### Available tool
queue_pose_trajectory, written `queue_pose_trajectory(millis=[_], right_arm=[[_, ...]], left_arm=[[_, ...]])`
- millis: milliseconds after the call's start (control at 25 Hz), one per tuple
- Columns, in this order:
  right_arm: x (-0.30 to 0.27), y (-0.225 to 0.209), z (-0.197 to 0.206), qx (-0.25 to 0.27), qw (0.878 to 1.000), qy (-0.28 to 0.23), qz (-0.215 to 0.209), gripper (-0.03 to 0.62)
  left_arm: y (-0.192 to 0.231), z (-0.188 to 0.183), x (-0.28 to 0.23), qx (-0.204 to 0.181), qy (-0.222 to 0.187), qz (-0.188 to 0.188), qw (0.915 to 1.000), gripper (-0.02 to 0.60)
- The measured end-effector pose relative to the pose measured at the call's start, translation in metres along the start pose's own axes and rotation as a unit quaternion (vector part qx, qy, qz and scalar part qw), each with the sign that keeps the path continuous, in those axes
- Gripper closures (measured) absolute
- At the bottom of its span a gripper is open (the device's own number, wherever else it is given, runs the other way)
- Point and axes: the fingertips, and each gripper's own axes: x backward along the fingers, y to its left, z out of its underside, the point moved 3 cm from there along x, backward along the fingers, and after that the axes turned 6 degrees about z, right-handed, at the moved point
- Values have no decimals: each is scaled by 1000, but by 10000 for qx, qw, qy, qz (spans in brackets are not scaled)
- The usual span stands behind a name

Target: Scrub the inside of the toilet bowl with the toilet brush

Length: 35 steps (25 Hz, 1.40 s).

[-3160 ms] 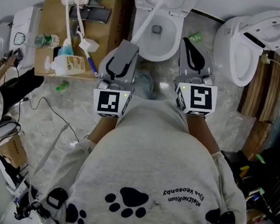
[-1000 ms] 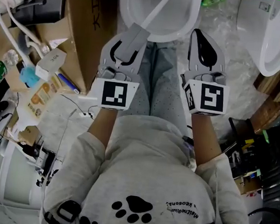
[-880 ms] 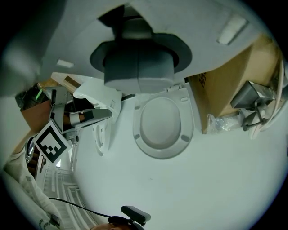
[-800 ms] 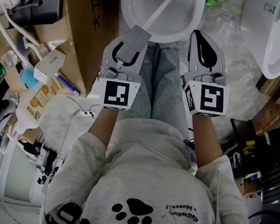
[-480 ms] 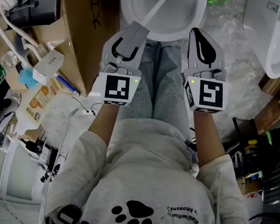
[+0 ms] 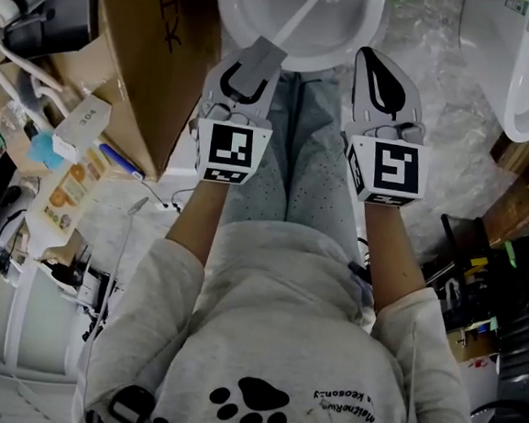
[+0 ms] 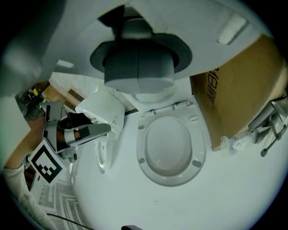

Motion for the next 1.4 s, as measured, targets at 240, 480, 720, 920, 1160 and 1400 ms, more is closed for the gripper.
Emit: queue_pose_trajectory(millis=[240, 480, 720, 920, 1160, 1400], right_arm=[[-8, -6, 13, -56, 9999, 154, -20, 595], [-14, -8, 20, -23, 9997, 251, -65, 595], [-18, -6, 20, -20, 9995, 280, -157, 595], [-21, -3, 22, -32, 9992, 329, -217, 595], [-26, 4, 29, -119, 9984, 453, -305, 595], [-32, 10, 34, -98, 9980, 524, -348, 595]], left_arm=[[-2, 18, -10, 51, 276, 41, 9996, 430], [-2, 40, -15, 102, 617, 52, 9980, 430], [3, 58, -17, 159, 994, -11, 9949, 430], [10, 67, -16, 263, 1204, -137, 9923, 430], [15, 75, -15, 346, 1398, -214, 9893, 430], [22, 79, -16, 317, 1586, -275, 9865, 430]])
